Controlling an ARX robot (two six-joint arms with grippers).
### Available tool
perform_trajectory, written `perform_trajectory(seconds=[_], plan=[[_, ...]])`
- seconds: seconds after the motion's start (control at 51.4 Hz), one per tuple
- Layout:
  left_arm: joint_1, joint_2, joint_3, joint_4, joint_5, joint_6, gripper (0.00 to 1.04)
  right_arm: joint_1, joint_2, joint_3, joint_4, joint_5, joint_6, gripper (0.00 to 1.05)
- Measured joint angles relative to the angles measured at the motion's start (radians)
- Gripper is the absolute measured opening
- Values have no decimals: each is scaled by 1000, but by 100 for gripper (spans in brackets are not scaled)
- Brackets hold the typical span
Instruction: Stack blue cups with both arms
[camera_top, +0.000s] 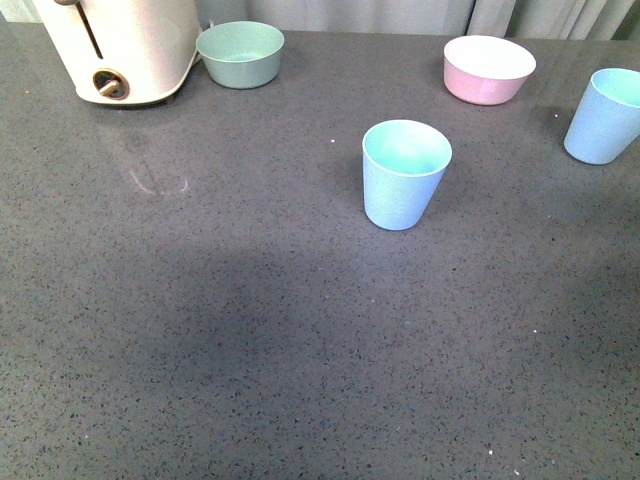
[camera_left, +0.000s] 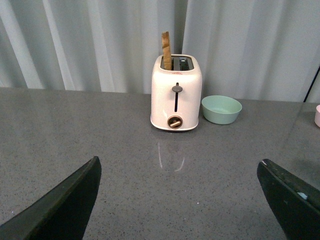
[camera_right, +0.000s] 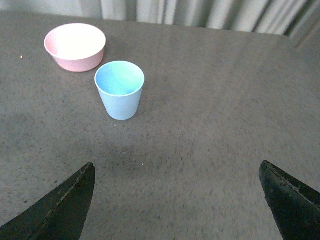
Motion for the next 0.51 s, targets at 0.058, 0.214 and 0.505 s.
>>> perform_trajectory(seconds=[0.058,0.214,0.505], plan=[[0,0,0,0,0,0,95,28,150,96,0,-3,-85,96],[0,0,0,0,0,0,96,97,407,297,-51,16,-232,96],[0,0,0,0,0,0,96,252,653,508,-113,75,-382,96]])
